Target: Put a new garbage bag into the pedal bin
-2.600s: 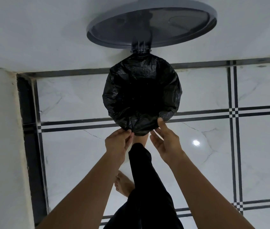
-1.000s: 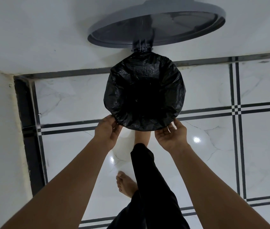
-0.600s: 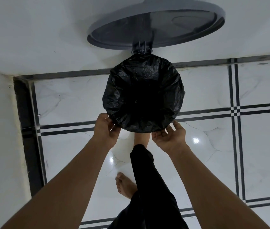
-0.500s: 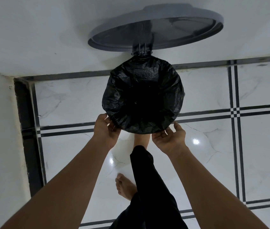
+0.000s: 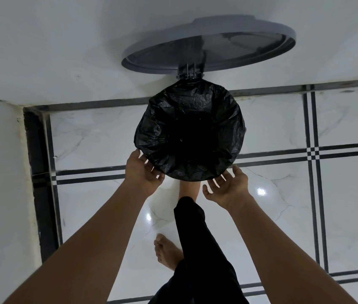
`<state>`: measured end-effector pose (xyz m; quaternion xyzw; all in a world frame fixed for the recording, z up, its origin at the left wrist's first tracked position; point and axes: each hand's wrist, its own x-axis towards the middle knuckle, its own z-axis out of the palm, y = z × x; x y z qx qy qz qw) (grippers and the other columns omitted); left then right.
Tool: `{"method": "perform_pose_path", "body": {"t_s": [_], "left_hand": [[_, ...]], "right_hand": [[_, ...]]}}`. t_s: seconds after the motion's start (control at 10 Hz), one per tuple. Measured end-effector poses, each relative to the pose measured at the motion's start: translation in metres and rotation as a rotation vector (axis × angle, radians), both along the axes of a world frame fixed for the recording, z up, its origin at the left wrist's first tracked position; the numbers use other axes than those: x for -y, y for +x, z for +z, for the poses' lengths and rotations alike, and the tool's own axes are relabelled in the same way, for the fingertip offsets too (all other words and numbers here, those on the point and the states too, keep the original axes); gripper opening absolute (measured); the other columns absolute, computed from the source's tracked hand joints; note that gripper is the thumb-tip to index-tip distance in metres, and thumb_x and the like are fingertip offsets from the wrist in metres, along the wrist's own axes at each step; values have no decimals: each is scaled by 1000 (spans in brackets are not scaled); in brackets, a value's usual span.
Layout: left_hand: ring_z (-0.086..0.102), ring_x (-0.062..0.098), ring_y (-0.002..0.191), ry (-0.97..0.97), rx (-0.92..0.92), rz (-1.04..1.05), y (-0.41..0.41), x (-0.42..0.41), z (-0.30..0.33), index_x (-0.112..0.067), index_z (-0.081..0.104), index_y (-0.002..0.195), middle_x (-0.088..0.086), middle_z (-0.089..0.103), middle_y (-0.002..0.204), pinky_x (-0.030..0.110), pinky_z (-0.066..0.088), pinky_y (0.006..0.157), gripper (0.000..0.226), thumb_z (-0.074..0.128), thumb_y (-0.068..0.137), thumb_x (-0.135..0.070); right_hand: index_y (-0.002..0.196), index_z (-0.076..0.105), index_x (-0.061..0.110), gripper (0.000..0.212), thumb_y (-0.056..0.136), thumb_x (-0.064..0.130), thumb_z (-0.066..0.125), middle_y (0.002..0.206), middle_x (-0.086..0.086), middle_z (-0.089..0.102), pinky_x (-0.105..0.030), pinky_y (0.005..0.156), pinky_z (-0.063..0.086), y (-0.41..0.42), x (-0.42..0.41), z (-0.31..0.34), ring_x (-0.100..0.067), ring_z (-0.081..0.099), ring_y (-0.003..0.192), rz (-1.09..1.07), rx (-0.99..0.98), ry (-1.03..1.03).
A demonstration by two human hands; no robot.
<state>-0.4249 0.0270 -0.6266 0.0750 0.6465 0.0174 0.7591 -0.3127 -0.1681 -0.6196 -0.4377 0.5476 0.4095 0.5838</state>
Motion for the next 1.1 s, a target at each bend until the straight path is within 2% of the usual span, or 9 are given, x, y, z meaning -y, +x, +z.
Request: {"method": "perform_pose_path", "body": {"t_s": [0.1, 0.2, 0.3, 0.4, 0.5, 0.7, 0.8, 0.9, 1.1], "left_hand": [[60, 25, 92, 125, -128, -141, 4, -4, 11, -19, 66, 106, 2, 67, 113, 38, 50, 88, 34, 54, 95, -49], [60, 29, 117, 532, -389, -349, 15, -2, 36, -18, 56, 127, 8, 52, 138, 40, 50, 92, 42, 56, 95, -45], [41, 19, 135, 1307, -231, -574, 30, 1, 98, -8, 43, 144, 11, 35, 144, 27, 38, 113, 50, 56, 103, -36], [34, 29, 145, 1973, 5, -787, 58, -17, 159, 4, 41, 148, 26, 33, 151, 32, 33, 120, 56, 58, 105, -28], [30, 38, 152, 2151, 26, -1187, 99, -48, 191, -4, 35, 158, 21, 32, 163, 51, 31, 122, 64, 44, 109, -45], [52, 38, 135, 1872, 157, -1835, 113, -66, 195, -11, 37, 158, 16, 50, 155, 49, 46, 108, 81, 18, 103, -68], [49, 40, 137, 1813, 215, -1945, 87, -54, 184, -8, 39, 156, 18, 47, 157, 49, 43, 113, 86, 21, 100, -70], [42, 42, 143, 1763, 132, -2043, 56, -27, 164, -4, 38, 157, 22, 41, 159, 51, 36, 119, 81, 33, 100, -61], [47, 40, 139, 1694, 32, -1994, 1, 30, 124, -1, 41, 153, 21, 45, 156, 51, 42, 115, 63, 50, 104, -39]], "right_hand": [[112, 66, 20, 35, 99, 47, 50, 126, -4, 68, -44, 102, 45, 7, -2, 17, -23, 62, 120, 204, 129, -258], [105, 66, 25, 16, 97, 33, 55, 120, 2, 69, -35, 95, 49, 20, -13, 58, -17, 64, 117, 418, 574, -536], [122, 63, 22, 23, 100, 29, 58, 128, 8, 63, -24, 94, 48, 43, -33, 130, -5, 60, 116, 690, 1241, -548], [134, 59, 7, 35, 106, 28, 57, 142, -8, 50, -28, 104, 46, 85, -54, 186, -19, 52, 132, 979, 1952, -603], [151, 47, 8, 53, 110, 41, 44, 158, -15, 40, -42, 117, 38, 132, -78, 212, -31, 38, 147, 1425, 2085, -641], [141, 56, 6, 51, 111, 41, 35, 138, -19, 63, -38, 104, 44, 149, -71, 215, -36, 57, 127, 1985, 1639, -245], [145, 50, 2, 54, 108, 42, 43, 139, -21, 60, -33, 102, 40, 134, -51, 202, -36, 56, 127, 2175, 1618, -190], [154, 40, -3, 71, 105, 48, 48, 157, -26, 44, -40, 122, 30, 106, -29, 174, -38, 42, 146, 2283, 1560, -273], [156, 38, 1, 69, 103, 41, 56, 162, -19, 39, -45, 121, 34, 46, 3, 123, -36, 39, 147, 2272, 1348, -246]]}}
